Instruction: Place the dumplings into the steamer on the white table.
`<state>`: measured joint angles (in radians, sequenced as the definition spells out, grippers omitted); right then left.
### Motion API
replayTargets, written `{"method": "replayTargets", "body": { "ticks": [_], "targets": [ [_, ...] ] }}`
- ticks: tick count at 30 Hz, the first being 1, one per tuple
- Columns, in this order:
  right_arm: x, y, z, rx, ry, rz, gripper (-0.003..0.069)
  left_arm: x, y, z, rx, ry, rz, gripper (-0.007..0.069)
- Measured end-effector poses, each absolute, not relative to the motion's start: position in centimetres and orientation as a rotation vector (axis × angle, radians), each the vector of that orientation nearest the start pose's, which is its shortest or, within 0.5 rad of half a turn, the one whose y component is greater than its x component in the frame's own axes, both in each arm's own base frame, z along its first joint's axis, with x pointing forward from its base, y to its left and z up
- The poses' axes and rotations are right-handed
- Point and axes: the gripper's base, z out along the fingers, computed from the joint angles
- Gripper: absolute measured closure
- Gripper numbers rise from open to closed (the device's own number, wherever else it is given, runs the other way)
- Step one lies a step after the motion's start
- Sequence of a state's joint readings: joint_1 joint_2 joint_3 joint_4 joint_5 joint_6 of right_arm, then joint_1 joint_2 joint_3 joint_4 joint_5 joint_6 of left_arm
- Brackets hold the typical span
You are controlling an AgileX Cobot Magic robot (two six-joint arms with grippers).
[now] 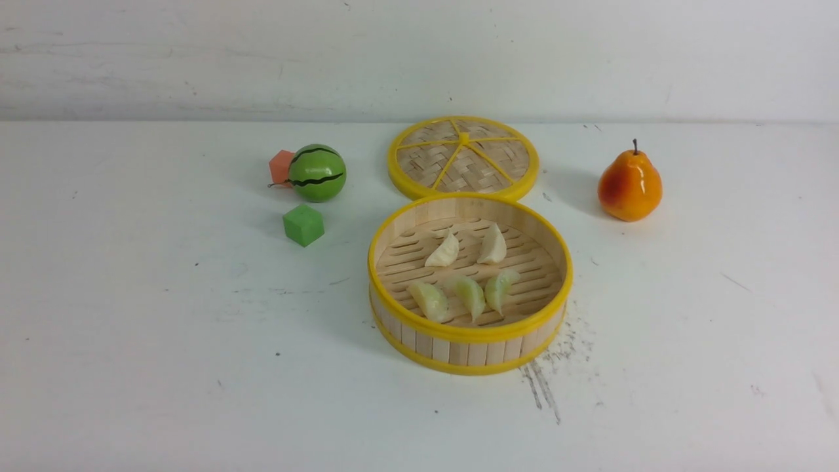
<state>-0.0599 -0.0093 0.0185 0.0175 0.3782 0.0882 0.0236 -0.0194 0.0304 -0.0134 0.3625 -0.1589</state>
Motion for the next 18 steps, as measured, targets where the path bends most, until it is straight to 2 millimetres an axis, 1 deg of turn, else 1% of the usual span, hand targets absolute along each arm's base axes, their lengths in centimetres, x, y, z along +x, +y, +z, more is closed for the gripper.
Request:
{"method": "replayTargets", "body": {
  "ticks": [18],
  "targets": [
    [5.24,-0.26,17.34,0.149,1.865,0.037,0.0544,5.25,0.10,17.14,-0.173,1.850,-0.101,0.0637]
  ]
}}
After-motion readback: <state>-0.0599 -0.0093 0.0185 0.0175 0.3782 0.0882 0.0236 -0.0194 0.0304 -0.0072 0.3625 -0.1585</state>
